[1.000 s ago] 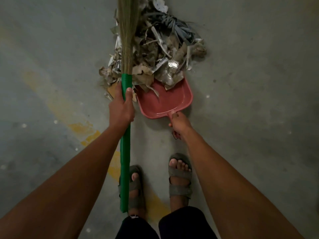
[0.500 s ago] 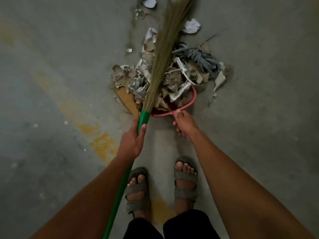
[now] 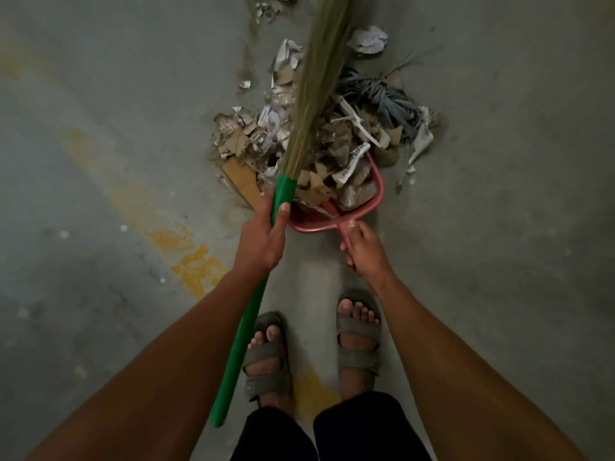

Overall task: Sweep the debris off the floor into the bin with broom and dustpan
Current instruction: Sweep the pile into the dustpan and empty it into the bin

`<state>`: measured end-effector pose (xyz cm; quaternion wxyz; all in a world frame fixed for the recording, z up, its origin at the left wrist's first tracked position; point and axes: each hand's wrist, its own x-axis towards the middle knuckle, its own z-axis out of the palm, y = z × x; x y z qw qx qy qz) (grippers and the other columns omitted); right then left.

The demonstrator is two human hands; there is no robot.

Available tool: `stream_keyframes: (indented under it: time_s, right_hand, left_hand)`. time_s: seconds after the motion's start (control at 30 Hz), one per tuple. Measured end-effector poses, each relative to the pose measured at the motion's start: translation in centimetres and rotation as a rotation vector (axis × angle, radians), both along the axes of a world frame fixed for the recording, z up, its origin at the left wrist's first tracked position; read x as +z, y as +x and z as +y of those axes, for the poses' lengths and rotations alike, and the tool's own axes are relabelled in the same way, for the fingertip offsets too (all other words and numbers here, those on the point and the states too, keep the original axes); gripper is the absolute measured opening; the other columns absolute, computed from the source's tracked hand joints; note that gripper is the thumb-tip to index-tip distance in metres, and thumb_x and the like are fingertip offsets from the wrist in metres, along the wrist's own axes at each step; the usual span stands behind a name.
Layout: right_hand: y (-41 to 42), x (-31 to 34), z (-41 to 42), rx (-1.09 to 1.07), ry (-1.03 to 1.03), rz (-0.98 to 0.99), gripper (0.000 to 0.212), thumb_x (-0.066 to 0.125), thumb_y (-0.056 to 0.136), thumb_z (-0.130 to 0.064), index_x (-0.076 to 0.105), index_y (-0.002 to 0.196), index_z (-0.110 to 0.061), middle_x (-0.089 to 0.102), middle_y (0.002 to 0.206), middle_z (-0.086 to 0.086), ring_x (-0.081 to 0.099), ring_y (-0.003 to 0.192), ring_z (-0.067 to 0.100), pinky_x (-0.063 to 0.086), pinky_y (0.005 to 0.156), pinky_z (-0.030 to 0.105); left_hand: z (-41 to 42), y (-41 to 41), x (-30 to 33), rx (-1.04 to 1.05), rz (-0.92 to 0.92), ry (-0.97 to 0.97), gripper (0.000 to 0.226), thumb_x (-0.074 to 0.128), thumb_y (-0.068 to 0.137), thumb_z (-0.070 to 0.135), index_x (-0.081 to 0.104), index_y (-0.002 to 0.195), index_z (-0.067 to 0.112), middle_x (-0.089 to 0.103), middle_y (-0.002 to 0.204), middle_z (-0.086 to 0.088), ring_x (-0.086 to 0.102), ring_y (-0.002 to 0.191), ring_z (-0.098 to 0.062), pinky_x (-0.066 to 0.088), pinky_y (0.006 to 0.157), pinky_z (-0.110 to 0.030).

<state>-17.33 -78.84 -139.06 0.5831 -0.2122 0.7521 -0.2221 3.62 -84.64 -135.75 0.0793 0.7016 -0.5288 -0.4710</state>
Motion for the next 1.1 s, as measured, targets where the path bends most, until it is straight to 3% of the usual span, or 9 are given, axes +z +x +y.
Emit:
stream_keyframes:
  time_s: [0.1, 0.2, 0.47, 0.63, 0.9, 1.0, 1.1]
  right_hand:
    - [0.2, 0.8, 1.4, -0.056, -0.025, -0.006, 0.030, 0.041, 0.114, -0.042, 0.065, 0.100, -0.031, 0.063, 0.074, 0.003, 0.048, 0.048, 0.010, 0.037, 0.044, 0.023]
    - [0.1, 1.8, 2.8, -0.099, -0.035, -0.007, 0.029, 0.044, 0.113, -0.043, 0.067, 0.100, -0.032, 0.063, 0.074, 0.004, 0.051, 0.054, 0.013, 0.040, 0.050, 0.028]
    - [0.7, 4.9, 7.3, -0.145, -0.087, 0.148, 0.033, 0.049, 0.110, -0.048, 0.071, 0.090, -0.033, 0.068, 0.069, 0.003, 0.057, 0.057, 0.015, 0.047, 0.060, 0.037]
    - [1.0, 7.2, 8.8, -0.218, -0.124, 0.170, 0.035, 0.051, 0.111, -0.043, 0.072, 0.096, -0.019, 0.065, 0.069, 0.008, 0.056, 0.048, 0.011, 0.047, 0.047, 0.024]
    - [1.8, 9.3, 8.5, -0.277, -0.190, 0.136, 0.037, 0.051, 0.111, -0.043, 0.069, 0.090, -0.018, 0.064, 0.074, 0.018, 0.054, 0.050, 0.018, 0.044, 0.048, 0.030]
    - [2.0, 9.6, 8.1, -0.287, -0.187, 0.148, 0.038, 0.051, 0.110, -0.046, 0.068, 0.086, -0.021, 0.065, 0.072, 0.015, 0.055, 0.054, 0.019, 0.044, 0.054, 0.034]
    - [2.0, 10.2, 8.2, -0.317, -0.165, 0.141, 0.038, 0.051, 0.110, -0.044, 0.069, 0.089, -0.018, 0.065, 0.073, 0.016, 0.055, 0.053, 0.019, 0.045, 0.050, 0.033]
  left_hand:
    - [1.5, 0.7, -0.2, -0.082, -0.034, 0.058, 0.058, 0.033, 0.103, 0.072, 0.025, 0.157, 0.052, 0.070, 0.086, -0.012, 0.071, 0.069, -0.031, 0.064, 0.068, -0.053]
    - [3.8, 1.6, 0.4, -0.143, -0.041, 0.074, 0.056, 0.034, 0.106, 0.066, 0.023, 0.159, 0.051, 0.069, 0.079, -0.007, 0.070, 0.062, -0.023, 0.064, 0.065, -0.050]
    - [8.9, 3.5, 4.1, -0.176, -0.041, -0.044, 0.056, 0.037, 0.108, 0.058, 0.026, 0.161, 0.046, 0.067, 0.073, -0.001, 0.066, 0.063, -0.014, 0.059, 0.066, -0.040]
    - [8.1, 3.0, 6.7, -0.091, -0.009, -0.121, 0.051, 0.039, 0.109, 0.055, 0.030, 0.158, 0.047, 0.067, 0.071, -0.002, 0.067, 0.060, -0.013, 0.060, 0.062, -0.043]
    - [5.0, 1.9, 8.4, 0.012, 0.053, -0.117, 0.046, 0.041, 0.108, 0.059, 0.035, 0.153, 0.051, 0.067, 0.070, -0.005, 0.067, 0.056, -0.023, 0.060, 0.058, -0.055]
    - [5.2, 2.1, 8.8, 0.010, 0.060, -0.121, 0.046, 0.041, 0.109, 0.057, 0.036, 0.153, 0.050, 0.067, 0.070, -0.006, 0.066, 0.054, -0.021, 0.060, 0.056, -0.052]
    - [5.8, 2.4, 9.5, 0.051, 0.078, -0.127, 0.045, 0.042, 0.110, 0.053, 0.034, 0.154, 0.049, 0.066, 0.069, -0.006, 0.064, 0.050, -0.016, 0.060, 0.050, -0.043]
